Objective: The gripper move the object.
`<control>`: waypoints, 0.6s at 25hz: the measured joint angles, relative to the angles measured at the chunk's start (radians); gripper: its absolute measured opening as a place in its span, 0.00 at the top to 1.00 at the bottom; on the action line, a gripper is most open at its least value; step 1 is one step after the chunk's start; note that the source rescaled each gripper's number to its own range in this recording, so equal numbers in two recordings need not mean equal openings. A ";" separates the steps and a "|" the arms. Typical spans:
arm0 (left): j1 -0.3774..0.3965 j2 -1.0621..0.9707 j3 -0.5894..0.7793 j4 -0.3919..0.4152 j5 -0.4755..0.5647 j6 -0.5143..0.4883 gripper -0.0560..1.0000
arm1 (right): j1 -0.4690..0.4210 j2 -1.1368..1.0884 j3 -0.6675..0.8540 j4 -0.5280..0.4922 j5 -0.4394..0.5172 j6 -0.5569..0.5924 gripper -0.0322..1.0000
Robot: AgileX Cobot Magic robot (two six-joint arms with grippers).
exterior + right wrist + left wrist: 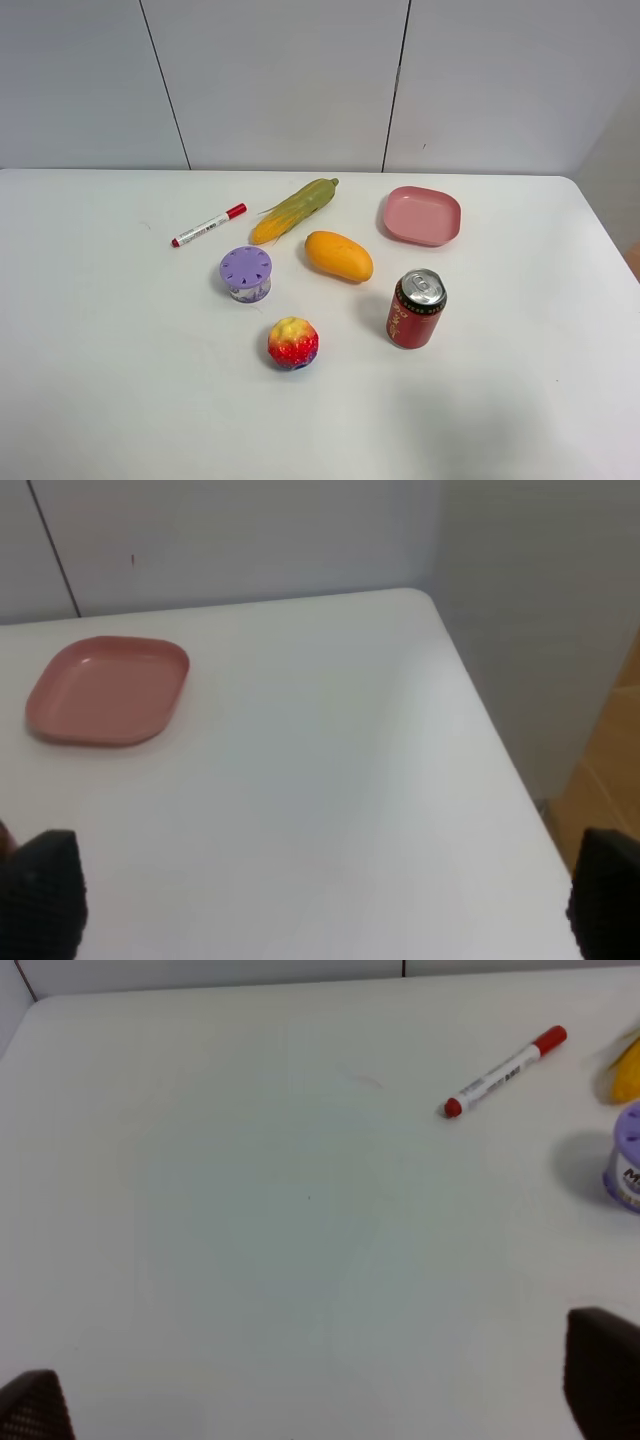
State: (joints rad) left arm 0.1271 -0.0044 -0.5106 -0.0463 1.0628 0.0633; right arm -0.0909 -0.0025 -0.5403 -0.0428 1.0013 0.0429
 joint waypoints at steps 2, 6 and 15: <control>0.000 0.000 0.000 0.000 0.000 0.000 0.00 | 0.000 0.000 0.012 0.031 0.029 0.000 0.09; 0.000 0.000 0.000 0.000 0.000 0.000 0.00 | 0.000 0.000 0.045 0.043 0.063 0.000 0.09; 0.000 0.000 0.000 0.000 0.000 0.000 0.00 | 0.052 0.000 0.057 0.054 0.064 0.001 0.09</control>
State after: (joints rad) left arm 0.1271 -0.0044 -0.5106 -0.0463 1.0628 0.0633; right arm -0.0393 -0.0025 -0.4838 0.0110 1.0655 0.0439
